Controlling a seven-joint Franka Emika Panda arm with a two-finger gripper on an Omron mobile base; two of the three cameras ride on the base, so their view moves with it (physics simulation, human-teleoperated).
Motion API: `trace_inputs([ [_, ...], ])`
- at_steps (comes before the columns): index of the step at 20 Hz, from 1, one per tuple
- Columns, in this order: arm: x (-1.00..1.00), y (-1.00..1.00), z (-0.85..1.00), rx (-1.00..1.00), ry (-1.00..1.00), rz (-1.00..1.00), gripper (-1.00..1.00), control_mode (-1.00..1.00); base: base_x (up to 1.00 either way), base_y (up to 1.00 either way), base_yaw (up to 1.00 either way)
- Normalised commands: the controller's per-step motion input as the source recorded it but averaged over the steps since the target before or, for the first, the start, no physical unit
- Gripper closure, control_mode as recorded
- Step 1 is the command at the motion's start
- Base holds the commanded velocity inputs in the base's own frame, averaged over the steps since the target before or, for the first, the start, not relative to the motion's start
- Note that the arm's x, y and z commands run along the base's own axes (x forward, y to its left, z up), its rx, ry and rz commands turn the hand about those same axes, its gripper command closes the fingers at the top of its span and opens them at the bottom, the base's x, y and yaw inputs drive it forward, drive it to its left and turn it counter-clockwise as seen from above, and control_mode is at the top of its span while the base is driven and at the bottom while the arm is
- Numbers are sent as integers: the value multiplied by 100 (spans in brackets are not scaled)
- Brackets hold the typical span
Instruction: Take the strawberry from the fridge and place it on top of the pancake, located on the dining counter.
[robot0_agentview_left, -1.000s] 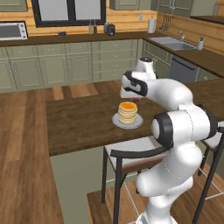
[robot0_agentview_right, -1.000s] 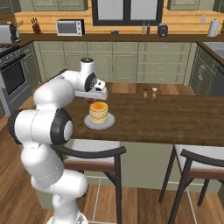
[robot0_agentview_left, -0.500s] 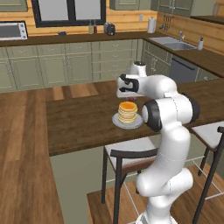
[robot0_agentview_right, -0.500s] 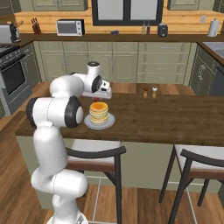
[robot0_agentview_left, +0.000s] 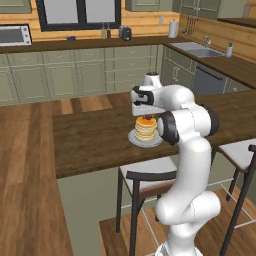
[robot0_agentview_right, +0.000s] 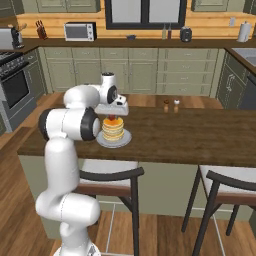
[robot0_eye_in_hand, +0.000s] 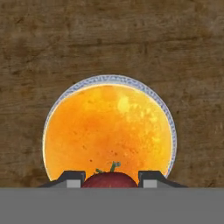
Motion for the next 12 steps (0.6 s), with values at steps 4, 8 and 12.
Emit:
trace_inputs([
  [4,13,0,-25,0,0,0,100,-100,0,0,0],
  [8,0,0,-26,0,0,0,100,-100,0,0,0],
  [12,0,0,-13,0,6,0,-100,-100,0,0,0],
])
